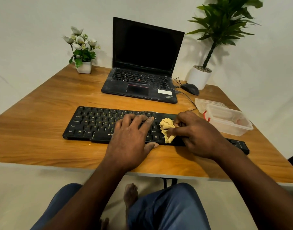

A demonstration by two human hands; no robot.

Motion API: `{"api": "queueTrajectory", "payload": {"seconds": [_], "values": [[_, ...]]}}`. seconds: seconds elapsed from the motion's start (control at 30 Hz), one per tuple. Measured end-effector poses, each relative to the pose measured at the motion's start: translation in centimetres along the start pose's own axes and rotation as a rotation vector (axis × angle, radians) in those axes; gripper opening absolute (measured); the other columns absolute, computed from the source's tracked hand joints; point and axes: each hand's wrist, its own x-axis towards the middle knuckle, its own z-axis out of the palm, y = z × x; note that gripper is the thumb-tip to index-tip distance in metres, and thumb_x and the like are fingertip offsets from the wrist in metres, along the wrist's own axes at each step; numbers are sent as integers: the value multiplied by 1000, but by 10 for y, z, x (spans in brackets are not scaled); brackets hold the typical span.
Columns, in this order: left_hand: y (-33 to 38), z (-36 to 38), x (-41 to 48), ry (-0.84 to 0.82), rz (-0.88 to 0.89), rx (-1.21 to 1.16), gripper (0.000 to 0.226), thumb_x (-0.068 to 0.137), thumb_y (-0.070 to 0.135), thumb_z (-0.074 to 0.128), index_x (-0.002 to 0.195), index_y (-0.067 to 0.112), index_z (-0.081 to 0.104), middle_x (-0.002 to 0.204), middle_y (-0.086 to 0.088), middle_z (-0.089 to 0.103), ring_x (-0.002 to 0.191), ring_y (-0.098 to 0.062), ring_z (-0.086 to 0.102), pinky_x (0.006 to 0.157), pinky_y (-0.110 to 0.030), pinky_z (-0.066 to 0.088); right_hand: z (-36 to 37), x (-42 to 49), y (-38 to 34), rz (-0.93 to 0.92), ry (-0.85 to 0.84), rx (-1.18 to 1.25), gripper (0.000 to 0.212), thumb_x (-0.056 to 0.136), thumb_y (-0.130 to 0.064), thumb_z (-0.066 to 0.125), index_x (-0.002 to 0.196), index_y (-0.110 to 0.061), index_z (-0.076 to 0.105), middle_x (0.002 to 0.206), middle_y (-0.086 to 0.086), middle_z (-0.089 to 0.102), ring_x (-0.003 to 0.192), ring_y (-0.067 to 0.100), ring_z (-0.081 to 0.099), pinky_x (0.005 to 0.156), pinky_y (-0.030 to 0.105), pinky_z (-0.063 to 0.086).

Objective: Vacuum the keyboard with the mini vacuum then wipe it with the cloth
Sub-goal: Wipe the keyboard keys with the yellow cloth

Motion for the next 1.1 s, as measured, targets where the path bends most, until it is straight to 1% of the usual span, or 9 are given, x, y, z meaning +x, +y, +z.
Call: {"api": "queueTrajectory", "payload": {"seconds": [0.07, 0.2, 0.3, 0.4, 0.53, 0.6, 0.7, 0.97, 1.1], "values": [[0, 0, 0, 0, 1, -1, 84, 93, 71, 51, 161, 35, 18, 161, 11, 28, 145, -18, 17, 120, -42, 21, 0, -2, 1, -89, 4, -54, 35, 93, -31, 51, 118, -32, 75, 116, 5, 60, 103, 26, 56, 68, 36, 47], [-1, 1, 1, -2, -1, 0, 84, 93, 71, 52, 161, 34, 18, 160, 11, 28, 145, -18, 17, 120, -42, 22, 3, -6, -1, -214, -44, -122, 30, 84, -25, 75, 112, -37, 77, 121, 5, 61, 107, 24, 56, 68, 31, 46], [-2, 2, 0, 0, 0, -8, 84, 93, 69, 53, 161, 34, 19, 160, 10, 29, 144, -18, 18, 120, -43, 23, 4, -20, -1, -163, 1, -23, 29, 87, -24, 60, 105, -38, 78, 122, 1, 57, 110, 21, 54, 70, 34, 52], [-1, 1, 0, 9, 12, 4, 83, 93, 70, 51, 161, 32, 24, 158, 9, 32, 143, -19, 21, 118, -43, 27, 1, -36, 3, 69, 255, 364, 32, 88, -15, 55, 99, -33, 80, 116, -5, 55, 111, 16, 53, 80, 30, 49], [4, 2, -2, 15, 63, 49, 80, 90, 69, 53, 157, 28, 36, 151, 6, 44, 137, -21, 31, 113, -45, 35, -7, -31, 15, 629, 525, 689, 40, 93, 0, 63, 90, -37, 77, 110, -8, 64, 108, 8, 57, 96, 39, 50], [10, 3, -2, 39, 97, 77, 78, 89, 69, 54, 153, 26, 43, 145, 4, 51, 133, -22, 37, 109, -46, 40, -10, -26, 18, 711, 480, 668, 40, 95, -1, 63, 94, -38, 77, 116, -10, 65, 113, 9, 56, 100, 38, 47], [20, 6, 0, 38, 113, 77, 75, 92, 68, 53, 154, 27, 41, 146, 5, 50, 135, -22, 36, 112, -45, 36, -8, -16, 10, 580, 335, 602, 38, 94, -5, 67, 102, -41, 77, 112, -14, 63, 107, 1, 55, 85, 22, 42], [37, 11, 8, 20, 132, 64, 57, 95, 65, 52, 143, 34, 52, 142, 7, 48, 134, -21, 33, 112, -46, 31, 2, 6, -5, 339, 59, 196, 35, 92, -12, 62, 111, -39, 75, 104, -13, 52, 110, 17, 47, 87, 41, 47], [36, 12, 9, 16, 120, 62, 53, 95, 65, 52, 137, 35, 58, 143, 8, 49, 137, -22, 33, 114, -47, 29, -10, 5, 1, 461, -17, 17, 37, 94, -18, 61, 121, -41, 72, 117, -5, 57, 118, 20, 47, 87, 40, 50]]}}
